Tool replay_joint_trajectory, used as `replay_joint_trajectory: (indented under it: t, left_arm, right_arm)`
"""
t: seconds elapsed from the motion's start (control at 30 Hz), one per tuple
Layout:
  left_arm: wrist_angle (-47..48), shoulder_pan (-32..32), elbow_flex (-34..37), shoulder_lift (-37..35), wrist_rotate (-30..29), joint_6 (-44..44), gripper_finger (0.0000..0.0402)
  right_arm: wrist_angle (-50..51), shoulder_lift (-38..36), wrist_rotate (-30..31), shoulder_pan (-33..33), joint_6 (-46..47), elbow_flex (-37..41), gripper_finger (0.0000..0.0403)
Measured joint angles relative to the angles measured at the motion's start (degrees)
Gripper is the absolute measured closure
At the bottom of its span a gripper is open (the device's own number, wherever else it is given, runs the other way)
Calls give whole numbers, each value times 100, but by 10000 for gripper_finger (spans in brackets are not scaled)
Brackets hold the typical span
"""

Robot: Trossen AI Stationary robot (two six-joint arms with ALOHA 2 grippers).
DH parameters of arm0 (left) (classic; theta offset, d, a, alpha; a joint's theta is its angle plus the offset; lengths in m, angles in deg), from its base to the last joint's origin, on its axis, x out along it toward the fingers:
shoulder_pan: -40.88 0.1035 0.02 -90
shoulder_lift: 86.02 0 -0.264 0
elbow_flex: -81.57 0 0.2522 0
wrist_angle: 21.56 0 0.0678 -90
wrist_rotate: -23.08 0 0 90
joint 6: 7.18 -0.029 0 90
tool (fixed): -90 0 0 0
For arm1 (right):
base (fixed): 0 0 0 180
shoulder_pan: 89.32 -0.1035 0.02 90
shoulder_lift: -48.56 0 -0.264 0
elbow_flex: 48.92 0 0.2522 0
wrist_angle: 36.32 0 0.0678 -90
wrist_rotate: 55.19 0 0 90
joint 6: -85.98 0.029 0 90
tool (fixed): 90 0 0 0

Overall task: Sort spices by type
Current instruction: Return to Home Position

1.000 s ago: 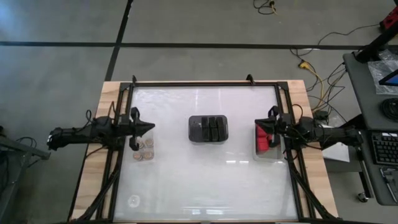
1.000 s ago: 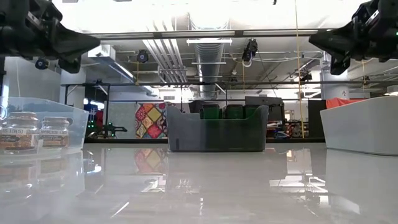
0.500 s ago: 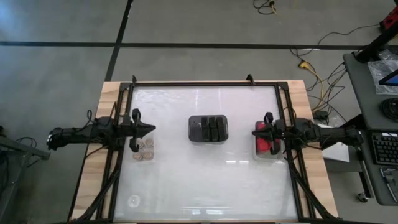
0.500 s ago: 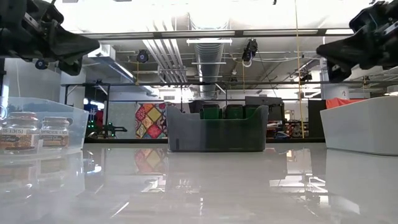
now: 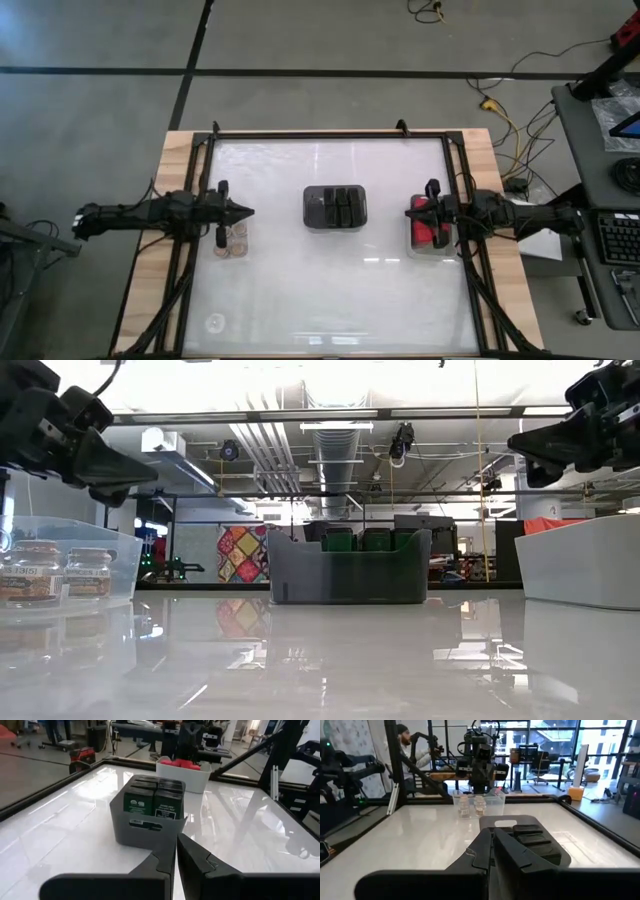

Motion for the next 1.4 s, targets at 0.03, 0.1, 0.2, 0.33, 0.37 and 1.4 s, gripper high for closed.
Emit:
replay_joint_trajectory:
  t: [0.03,0.1,0.2,0.33,0.37,1.4]
  left_arm:
    - [2,-2,0,22,0,2,400]
    - [5,-1,0,58,0,1,400]
    - [-5,-2,0,108,0,2,400]
    - [-4,-2,0,158,0,2,400]
    - [-2,-2,0,168,0,2,400]
    - [-5,-2,0,204,-4,3,400]
  right_arm:
    - [1,0,2,0,62,0,390]
    - [6,0,0,0,163,0,390]
    - [6,0,2,0,298,0,390]
    - [6,0,1,0,378,0,390]
    - [6,0,2,0,377,0,390]
    - [8,2,2,0,374,2,390]
